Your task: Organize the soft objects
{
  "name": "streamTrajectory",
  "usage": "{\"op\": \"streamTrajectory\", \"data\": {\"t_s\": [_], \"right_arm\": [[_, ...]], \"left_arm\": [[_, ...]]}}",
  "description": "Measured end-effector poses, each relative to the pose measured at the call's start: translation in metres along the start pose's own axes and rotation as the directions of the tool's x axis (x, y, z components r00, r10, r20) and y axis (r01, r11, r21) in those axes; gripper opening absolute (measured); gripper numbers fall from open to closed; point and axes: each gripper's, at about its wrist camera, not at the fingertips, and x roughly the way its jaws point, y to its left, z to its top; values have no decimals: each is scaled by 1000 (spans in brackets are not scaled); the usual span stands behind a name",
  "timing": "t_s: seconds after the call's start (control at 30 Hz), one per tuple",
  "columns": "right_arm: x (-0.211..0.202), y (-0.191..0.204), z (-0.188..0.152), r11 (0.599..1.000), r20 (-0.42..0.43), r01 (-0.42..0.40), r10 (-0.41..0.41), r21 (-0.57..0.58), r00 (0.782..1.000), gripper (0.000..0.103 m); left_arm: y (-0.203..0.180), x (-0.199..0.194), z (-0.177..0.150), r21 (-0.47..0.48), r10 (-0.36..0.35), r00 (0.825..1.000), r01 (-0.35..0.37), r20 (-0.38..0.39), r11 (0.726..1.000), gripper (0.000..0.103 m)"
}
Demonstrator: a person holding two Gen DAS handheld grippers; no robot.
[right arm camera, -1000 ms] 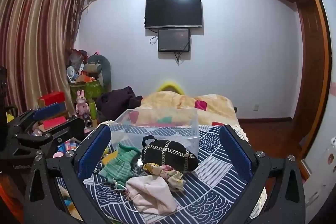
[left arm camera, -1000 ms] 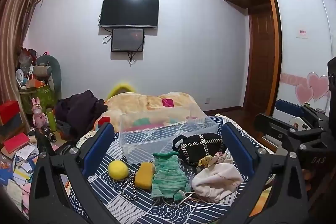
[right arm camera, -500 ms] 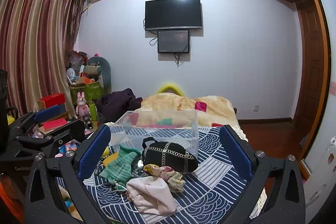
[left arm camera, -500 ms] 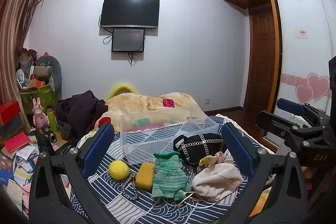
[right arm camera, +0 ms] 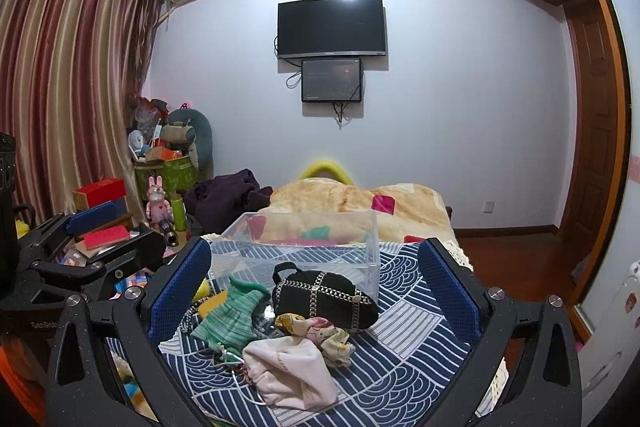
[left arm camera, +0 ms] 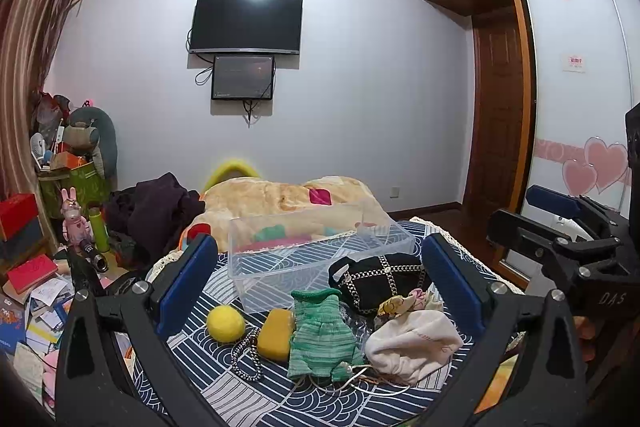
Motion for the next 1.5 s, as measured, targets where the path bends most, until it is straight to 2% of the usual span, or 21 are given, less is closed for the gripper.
{"op": "streamTrajectory", "data": {"t_s": [1.5], "right_arm": [[-2, 4, 6, 1000, 12, -10, 10, -4, 1000, 103]], "left_arm": [[1, -2, 3, -8, -11, 1000, 11, 4, 1000, 103]]}}
